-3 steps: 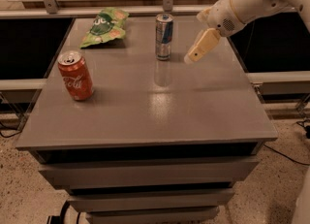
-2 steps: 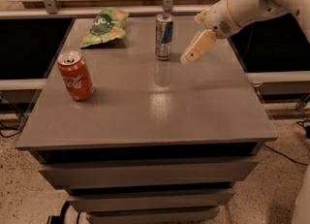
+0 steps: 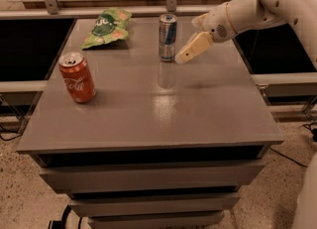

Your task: Knock redbull can over

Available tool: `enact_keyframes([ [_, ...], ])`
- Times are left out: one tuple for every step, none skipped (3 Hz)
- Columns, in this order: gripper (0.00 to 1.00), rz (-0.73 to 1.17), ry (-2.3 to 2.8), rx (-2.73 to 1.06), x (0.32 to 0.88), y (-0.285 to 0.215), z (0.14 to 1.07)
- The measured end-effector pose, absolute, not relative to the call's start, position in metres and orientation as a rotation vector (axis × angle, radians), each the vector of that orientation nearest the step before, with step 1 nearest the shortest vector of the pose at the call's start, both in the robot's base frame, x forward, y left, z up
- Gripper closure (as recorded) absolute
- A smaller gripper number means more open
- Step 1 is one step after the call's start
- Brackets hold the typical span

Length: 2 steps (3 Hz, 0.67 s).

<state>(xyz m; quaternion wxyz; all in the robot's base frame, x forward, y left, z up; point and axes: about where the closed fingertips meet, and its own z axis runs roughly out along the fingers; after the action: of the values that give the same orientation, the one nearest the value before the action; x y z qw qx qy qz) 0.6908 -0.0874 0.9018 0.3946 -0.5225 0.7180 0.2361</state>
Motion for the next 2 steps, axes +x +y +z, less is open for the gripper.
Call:
enact_keyframes([
  [0.00, 0.640, 1.798, -1.297, 0.696, -0.071, 0.896],
  [0.00, 0.694, 1.777, -1.267, 0.702, -0.056, 0.888],
])
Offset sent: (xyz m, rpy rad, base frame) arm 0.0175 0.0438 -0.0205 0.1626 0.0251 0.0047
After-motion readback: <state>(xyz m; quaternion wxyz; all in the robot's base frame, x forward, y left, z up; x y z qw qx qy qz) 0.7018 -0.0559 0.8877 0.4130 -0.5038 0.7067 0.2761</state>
